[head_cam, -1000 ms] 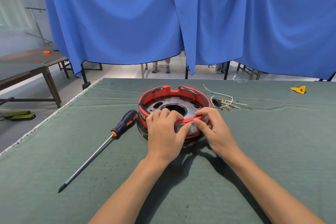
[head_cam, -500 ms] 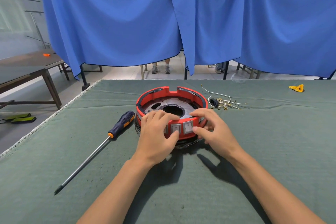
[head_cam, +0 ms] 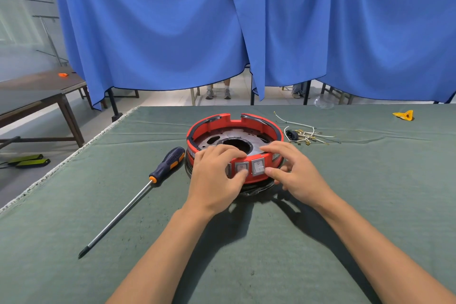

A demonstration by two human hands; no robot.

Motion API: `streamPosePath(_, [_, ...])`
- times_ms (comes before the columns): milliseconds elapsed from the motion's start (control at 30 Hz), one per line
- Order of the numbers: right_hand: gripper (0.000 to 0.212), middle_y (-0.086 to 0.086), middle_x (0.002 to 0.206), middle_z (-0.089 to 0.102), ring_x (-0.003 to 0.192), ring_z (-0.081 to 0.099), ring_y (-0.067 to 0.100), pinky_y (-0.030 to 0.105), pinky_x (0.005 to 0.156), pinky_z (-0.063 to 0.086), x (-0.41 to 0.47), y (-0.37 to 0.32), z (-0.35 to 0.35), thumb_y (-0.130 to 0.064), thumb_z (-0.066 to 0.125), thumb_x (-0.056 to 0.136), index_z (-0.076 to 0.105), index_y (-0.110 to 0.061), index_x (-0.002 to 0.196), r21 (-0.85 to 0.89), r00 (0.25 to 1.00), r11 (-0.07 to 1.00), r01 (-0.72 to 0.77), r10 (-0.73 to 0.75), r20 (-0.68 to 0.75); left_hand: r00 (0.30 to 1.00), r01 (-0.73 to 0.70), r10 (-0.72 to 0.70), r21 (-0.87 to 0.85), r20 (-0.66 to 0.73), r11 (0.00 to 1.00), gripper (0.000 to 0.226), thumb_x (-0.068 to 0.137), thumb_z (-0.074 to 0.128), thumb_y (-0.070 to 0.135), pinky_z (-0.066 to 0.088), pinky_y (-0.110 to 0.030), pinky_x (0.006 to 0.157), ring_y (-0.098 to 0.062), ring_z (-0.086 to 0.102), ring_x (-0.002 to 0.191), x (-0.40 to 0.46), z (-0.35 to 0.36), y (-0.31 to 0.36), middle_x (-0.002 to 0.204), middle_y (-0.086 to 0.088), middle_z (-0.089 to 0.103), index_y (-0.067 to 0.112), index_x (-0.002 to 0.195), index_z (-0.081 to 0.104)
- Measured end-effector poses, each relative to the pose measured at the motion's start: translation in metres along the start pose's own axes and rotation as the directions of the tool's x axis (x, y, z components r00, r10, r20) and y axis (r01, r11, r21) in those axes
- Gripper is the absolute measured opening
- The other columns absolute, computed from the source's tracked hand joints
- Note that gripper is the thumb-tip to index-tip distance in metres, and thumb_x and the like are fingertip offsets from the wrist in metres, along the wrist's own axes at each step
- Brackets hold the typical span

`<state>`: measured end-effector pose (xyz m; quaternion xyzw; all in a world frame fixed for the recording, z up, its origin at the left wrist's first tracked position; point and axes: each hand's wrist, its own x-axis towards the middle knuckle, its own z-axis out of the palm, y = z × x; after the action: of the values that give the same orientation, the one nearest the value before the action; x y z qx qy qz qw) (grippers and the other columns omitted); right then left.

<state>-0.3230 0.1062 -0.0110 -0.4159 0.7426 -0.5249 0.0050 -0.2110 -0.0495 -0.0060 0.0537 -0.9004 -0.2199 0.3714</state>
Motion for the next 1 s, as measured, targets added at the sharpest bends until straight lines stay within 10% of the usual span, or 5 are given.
streamPosePath(500, [0.039, -0.018, 0.109, 0.054, 0.074, 0.051, -0.013, 0.009, 0.064, 0.037, -0.001, -0.001, 0.001, -0.003, 0.072, 0.078, 0.062, -0.033, 0.101, -0.187, 0.995, 0.981, 0.045, -0.061, -0.081, 1.000, -0.009, 0.011, 0.115, -0.014, 0.993, 0.034, 0.073, 0.063, 0.038, 0.025, -0.024, 0.093, -0.015, 0.055, 0.098, -0.004, 0.007, 0.004, 0.100, 0.011, 0.067, 0.024, 0.103, 0.068])
streamPosePath(800, [0.054, -0.019, 0.125, 0.054, 0.061, 0.047, -0.008, 0.025, 0.073, 0.043, -0.009, 0.002, -0.003, -0.020, 0.046, 0.063, 0.063, -0.036, 0.112, -0.186, 0.946, 0.980, -0.066, 0.002, -0.324, 0.994, 0.105, -0.094, -0.299, 0.050, 0.948, 0.034, 0.068, 0.047, 0.018, 0.033, -0.026, 0.091, -0.003, 0.056, 0.087, 0.002, -0.013, 0.006, 0.076, 0.015, 0.070, 0.022, 0.078, 0.079])
streamPosePath(1000, [0.037, -0.014, 0.116, 0.058, 0.102, 0.057, 0.011, 0.043, 0.084, 0.049, -0.009, 0.007, -0.022, -0.022, 0.042, 0.071, 0.071, -0.033, 0.092, -0.071, 0.911, 0.991, -0.114, 0.076, -0.406, 0.981, 0.159, -0.192, -0.502, -0.014, 0.850, 0.028, 0.066, 0.048, 0.009, 0.043, -0.032, 0.085, -0.011, 0.062, 0.084, 0.000, -0.022, -0.002, 0.060, 0.001, 0.070, 0.011, 0.046, 0.068])
